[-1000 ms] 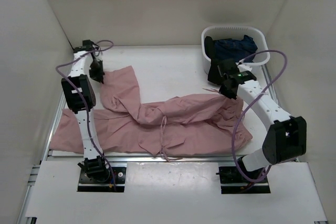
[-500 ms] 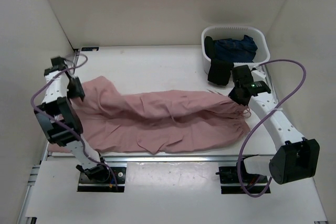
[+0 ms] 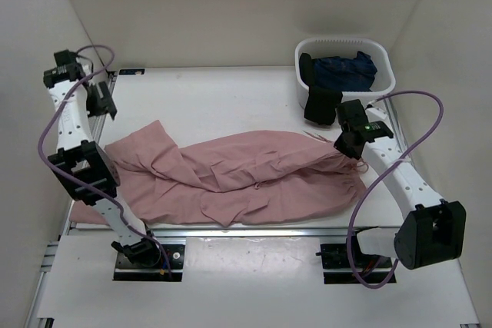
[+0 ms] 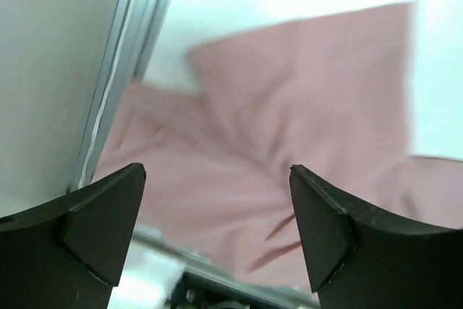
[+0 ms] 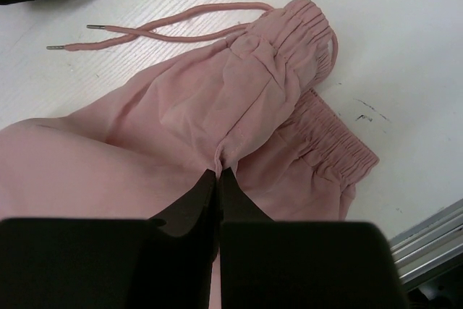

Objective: Fold and stack the trousers
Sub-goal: Flatten the trousers out, then fold the trousers

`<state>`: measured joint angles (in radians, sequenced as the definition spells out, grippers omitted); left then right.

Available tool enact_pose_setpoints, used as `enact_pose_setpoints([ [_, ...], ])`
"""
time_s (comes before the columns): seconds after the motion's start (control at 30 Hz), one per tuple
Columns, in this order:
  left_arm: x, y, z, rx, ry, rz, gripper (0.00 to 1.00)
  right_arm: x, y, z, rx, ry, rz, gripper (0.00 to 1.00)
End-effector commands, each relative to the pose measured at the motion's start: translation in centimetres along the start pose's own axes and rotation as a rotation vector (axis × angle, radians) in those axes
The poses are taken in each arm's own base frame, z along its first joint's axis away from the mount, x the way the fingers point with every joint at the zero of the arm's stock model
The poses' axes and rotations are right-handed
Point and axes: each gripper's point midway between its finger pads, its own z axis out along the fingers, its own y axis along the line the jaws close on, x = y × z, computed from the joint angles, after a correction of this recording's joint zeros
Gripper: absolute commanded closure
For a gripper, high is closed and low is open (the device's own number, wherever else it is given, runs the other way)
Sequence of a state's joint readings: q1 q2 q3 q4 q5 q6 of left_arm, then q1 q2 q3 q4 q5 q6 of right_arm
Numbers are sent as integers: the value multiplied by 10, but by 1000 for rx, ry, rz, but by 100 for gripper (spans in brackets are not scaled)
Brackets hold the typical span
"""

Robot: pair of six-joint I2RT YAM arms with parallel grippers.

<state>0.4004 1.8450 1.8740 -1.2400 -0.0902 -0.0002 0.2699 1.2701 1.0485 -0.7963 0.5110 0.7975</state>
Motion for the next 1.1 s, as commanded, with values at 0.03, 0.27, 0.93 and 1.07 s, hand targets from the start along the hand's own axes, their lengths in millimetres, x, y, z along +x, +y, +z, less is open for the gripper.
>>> enact_pose_setpoints([
  [0.03, -6, -83, 14, 184, 39, 132, 5, 4, -7, 5, 40, 10, -33, 100],
  [0.27, -25, -185, 94, 160, 18, 333, 0, 10, -10, 8, 65, 35, -41, 100],
  [0.93, 43, -172, 143, 143, 229, 350, 0, 21, -5, 4, 48, 24, -55, 100],
  [1.07, 65, -190, 148, 258, 311, 339, 35, 21, -2, 8, 52, 28, -67, 100],
])
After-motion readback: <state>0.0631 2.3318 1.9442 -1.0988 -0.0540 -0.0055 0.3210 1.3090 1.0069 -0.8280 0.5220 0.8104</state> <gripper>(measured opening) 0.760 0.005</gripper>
